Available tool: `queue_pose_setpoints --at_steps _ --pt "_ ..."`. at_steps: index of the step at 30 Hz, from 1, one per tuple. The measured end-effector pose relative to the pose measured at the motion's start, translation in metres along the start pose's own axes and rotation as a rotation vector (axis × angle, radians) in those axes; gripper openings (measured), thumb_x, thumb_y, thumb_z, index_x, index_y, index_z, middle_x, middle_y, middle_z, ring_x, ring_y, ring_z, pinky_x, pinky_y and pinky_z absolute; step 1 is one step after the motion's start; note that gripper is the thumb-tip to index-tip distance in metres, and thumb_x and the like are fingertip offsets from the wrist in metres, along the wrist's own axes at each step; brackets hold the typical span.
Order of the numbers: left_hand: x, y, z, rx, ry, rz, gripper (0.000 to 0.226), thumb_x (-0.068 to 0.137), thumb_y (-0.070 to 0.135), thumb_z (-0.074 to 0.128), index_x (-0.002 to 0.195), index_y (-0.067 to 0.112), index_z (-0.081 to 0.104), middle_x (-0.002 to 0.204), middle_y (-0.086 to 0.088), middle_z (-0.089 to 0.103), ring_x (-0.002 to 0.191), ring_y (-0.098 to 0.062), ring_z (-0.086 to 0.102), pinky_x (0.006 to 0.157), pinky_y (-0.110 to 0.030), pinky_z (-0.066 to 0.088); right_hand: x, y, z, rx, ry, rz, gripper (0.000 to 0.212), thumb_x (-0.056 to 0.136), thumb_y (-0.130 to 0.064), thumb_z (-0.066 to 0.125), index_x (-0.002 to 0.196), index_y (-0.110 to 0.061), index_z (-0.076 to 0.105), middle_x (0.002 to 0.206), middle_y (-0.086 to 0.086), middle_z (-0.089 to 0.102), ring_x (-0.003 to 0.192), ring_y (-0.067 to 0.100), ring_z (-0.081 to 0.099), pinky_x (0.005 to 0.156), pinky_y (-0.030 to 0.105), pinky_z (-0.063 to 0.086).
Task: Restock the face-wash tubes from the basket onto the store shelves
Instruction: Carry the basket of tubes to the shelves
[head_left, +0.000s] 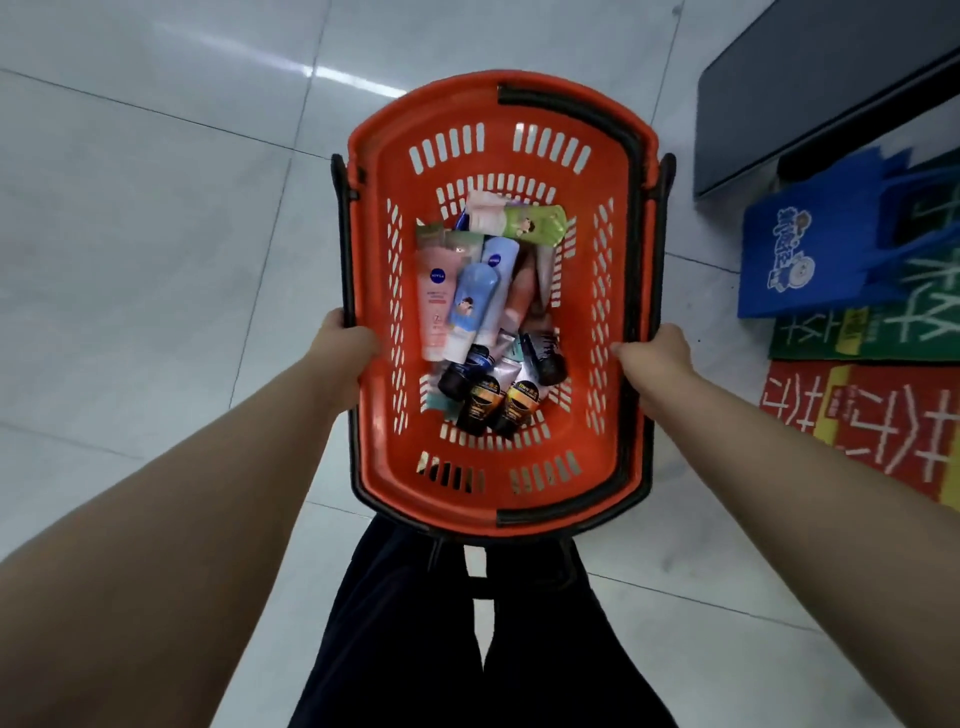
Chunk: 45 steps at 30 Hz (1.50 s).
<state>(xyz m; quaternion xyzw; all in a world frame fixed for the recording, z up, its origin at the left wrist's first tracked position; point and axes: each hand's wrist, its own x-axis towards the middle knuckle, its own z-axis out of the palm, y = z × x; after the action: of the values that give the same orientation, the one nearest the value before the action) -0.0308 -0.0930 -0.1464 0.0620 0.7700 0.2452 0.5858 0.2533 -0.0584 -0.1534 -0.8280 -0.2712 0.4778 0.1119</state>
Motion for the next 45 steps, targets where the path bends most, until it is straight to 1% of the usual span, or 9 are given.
queue_pose_setpoints --at_steps 3,7,13,16,21,28,36,40,45 --pt "-0.049 0.029 -0.028 -0.056 0.018 0.084 0.054 0.084 -0.012 0.041 0.134 0.01 0.042 0.117 -0.015 0.06 0.089 -0.029 0.065 0.063 -0.038 0.055 -0.042 -0.04 -0.011 0.002 -0.019 -0.059 0.039 0.083 -0.007 0.062 0.119 -0.005 0.049 0.105 0.007 0.056 0.093 0.023 0.056 0.079 0.032 0.048" --pt "-0.124 0.053 -0.065 -0.116 0.04 0.165 0.048 0.084 -0.016 0.037 0.125 0.007 0.049 0.105 -0.012 0.063 0.081 -0.024 0.065 0.049 -0.03 0.057 -0.093 -0.09 -0.024 -0.036 -0.07 -0.163 0.037 0.08 -0.002 0.06 0.117 -0.004 0.056 0.107 0.012 0.063 0.093 0.028 0.063 0.079 0.037 0.054" --pt "-0.221 0.025 -0.126 -0.28 0.147 0.196 0.043 0.084 -0.014 0.039 0.122 0.002 0.05 0.099 -0.012 0.064 0.079 -0.025 0.065 0.048 -0.03 0.058 -0.192 -0.144 -0.03 -0.173 -0.195 -0.321 0.031 0.088 -0.005 0.059 0.118 -0.004 0.053 0.102 0.011 0.061 0.091 0.025 0.063 0.077 0.036 0.054" --pt "-0.257 -0.003 -0.152 -0.357 0.196 0.188 0.041 0.084 -0.013 0.039 0.121 -0.004 0.052 0.093 -0.012 0.065 0.077 -0.027 0.066 0.056 -0.035 0.058 -0.239 -0.156 -0.022 -0.242 -0.226 -0.392 0.033 0.086 -0.003 0.059 0.118 -0.004 0.053 0.107 0.012 0.061 0.094 0.026 0.063 0.079 0.037 0.054" --pt "-0.296 -0.041 -0.212 -0.427 0.297 0.17 0.035 0.088 -0.006 0.043 0.121 -0.003 0.052 0.108 -0.017 0.065 0.087 -0.032 0.067 0.074 -0.042 0.054 -0.314 -0.164 0.016 -0.322 -0.28 -0.437 0.025 0.089 -0.004 0.057 0.113 -0.003 0.051 0.105 0.012 0.059 0.091 0.025 0.061 0.074 0.037 0.052" --pt "-0.315 -0.093 -0.329 -0.555 0.404 0.133 0.023 0.09 -0.003 0.043 0.109 0.005 0.053 0.086 -0.01 0.063 0.073 -0.025 0.064 0.068 -0.041 0.052 -0.407 -0.15 0.115 -0.437 -0.368 -0.462 0.027 0.091 -0.006 0.057 0.116 -0.003 0.05 0.1 0.012 0.058 0.085 0.025 0.059 0.067 0.037 0.049" --pt "-0.304 -0.168 -0.484 -0.685 0.468 0.073 0.024 0.089 0.0 0.044 0.11 0.008 0.053 0.09 -0.009 0.065 0.078 -0.026 0.066 0.057 -0.033 0.052 -0.514 -0.131 0.27 -0.569 -0.447 -0.502 0.026 0.09 -0.008 0.059 0.114 -0.004 0.049 0.099 0.013 0.059 0.08 0.024 0.059 0.05 0.033 0.045" --pt "-0.299 -0.195 -0.552 -0.765 0.518 0.05 0.026 0.087 -0.002 0.042 0.108 0.008 0.055 0.09 -0.01 0.066 0.078 -0.027 0.067 0.057 -0.032 0.052 -0.562 -0.132 0.345 -0.633 -0.492 -0.553 0.032 0.09 -0.009 0.06 0.12 -0.003 0.049 0.104 0.014 0.06 0.083 0.025 0.06 0.066 0.038 0.05" --pt "-0.284 -0.214 -0.633 -0.871 0.625 0.007 0.027 0.085 -0.003 0.041 0.105 0.004 0.057 0.086 -0.013 0.065 0.071 -0.028 0.066 0.053 -0.029 0.054 -0.611 -0.14 0.443 -0.722 -0.547 -0.595 0.037 0.09 -0.006 0.058 0.125 -0.001 0.048 0.112 0.016 0.059 0.088 0.027 0.059 0.07 0.04 0.049"
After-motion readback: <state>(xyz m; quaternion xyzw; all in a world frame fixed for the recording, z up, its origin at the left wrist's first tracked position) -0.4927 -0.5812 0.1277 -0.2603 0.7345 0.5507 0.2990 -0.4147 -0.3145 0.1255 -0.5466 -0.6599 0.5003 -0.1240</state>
